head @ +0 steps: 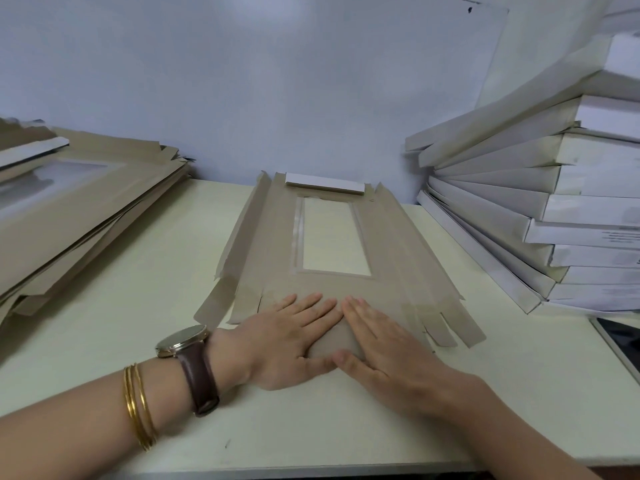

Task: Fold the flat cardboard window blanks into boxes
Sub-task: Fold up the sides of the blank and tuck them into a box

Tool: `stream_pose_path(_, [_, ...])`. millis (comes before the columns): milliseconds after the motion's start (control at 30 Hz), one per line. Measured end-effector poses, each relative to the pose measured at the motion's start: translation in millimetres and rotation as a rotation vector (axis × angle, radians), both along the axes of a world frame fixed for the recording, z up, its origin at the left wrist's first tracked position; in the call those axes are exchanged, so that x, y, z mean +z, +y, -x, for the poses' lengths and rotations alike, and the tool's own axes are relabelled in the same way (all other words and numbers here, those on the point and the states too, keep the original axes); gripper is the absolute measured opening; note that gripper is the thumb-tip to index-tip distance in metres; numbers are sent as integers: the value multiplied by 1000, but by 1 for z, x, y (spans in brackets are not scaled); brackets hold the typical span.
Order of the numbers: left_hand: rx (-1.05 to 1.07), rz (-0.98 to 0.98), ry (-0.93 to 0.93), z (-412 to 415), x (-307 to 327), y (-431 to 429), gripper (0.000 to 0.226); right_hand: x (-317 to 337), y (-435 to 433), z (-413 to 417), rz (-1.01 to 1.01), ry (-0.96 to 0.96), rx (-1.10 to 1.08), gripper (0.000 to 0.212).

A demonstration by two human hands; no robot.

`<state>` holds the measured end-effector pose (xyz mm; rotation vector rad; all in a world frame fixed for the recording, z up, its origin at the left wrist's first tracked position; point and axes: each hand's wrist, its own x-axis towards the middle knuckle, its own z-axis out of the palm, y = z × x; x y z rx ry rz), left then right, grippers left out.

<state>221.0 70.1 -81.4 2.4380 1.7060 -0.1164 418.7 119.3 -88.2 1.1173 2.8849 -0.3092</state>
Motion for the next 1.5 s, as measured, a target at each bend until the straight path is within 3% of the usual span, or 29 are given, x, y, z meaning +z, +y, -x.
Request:
stream_pose_path(367, [77,-155,220,0,8,-17,77,13,0,-37,6,-137,-49,98])
stream_pose_path(733, [83,149,4,37,14,-15,81,14,4,-59,-30,-141,-78,94])
stream_pose_path(933, [84,151,-42,45,11,-16,79,10,6,-62,-33,-117,-66,92])
stream_pose_path(1133, [119,67,-217,43,8,-18,72,10,9,-64,-8,-6,-73,91])
stream_pose_path(1333, [142,-36,-199,38,19,-18,71,16,10,-64,-58,153,-24,60])
stream_pose_path(1500, [106,-158,-138,28,27,-19,42,21,13,-55,-145,207,19,38])
